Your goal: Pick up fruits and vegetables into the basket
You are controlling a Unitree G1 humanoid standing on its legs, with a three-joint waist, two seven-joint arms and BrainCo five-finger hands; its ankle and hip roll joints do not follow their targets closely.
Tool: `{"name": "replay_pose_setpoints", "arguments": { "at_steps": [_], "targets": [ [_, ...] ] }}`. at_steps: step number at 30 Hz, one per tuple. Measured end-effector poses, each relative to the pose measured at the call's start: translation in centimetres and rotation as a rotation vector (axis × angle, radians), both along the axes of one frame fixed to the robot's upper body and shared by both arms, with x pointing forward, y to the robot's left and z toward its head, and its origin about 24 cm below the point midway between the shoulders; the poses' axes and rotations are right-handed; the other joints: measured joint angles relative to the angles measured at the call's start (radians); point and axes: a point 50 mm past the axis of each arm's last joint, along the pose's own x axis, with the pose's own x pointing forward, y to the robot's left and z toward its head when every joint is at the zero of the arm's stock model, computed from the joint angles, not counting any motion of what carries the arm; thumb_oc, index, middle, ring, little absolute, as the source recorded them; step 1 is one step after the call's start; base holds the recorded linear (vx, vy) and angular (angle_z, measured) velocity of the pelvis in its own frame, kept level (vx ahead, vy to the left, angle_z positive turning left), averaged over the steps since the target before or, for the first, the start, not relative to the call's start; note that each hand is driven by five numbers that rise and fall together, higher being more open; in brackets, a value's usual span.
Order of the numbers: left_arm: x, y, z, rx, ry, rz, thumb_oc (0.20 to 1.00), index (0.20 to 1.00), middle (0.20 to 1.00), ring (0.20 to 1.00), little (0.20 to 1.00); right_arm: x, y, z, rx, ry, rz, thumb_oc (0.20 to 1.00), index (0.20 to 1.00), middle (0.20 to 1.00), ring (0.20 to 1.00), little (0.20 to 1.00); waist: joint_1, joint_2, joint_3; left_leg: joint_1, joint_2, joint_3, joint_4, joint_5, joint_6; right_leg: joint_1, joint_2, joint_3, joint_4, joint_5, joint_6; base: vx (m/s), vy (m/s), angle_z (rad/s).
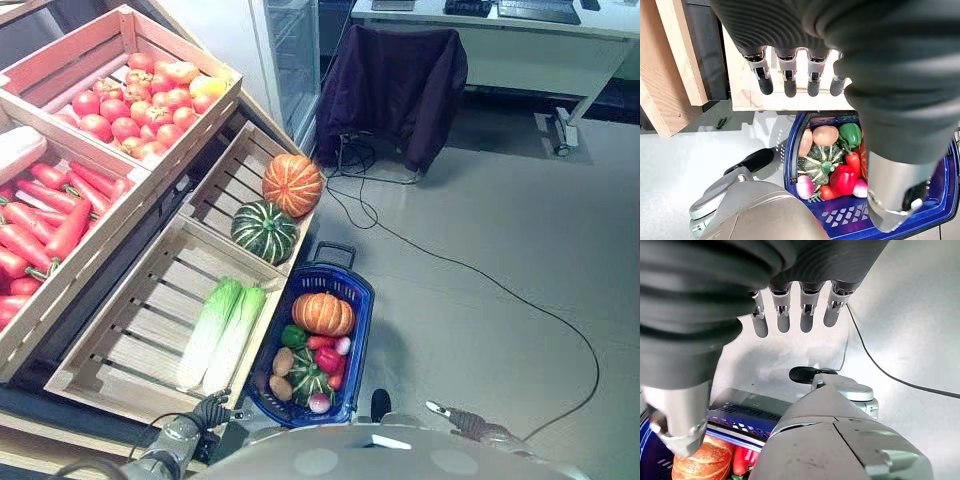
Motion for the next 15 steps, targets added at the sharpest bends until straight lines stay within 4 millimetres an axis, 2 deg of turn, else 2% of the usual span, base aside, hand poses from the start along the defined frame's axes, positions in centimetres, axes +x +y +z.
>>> {"name": "replay_pose_setpoints", "arguments": {
  "at_steps": [15],
  "targets": [
    [-0.04,0.02,-0.01,0.0,0.002,0.002,1.0,1.0,1.0,1.0,1.0,0.01,0.06,-0.01,0.014,-0.001,0.003,1.0,1.0,1.0,1.0,1.0,0.0,0.0,-0.004,0.007,0.0,0.0,0.0,0.0,0.0,0.006,0.0,0.0,0.0,0.0,0.0,0.0,0.006,-0.03]
  ]
}}
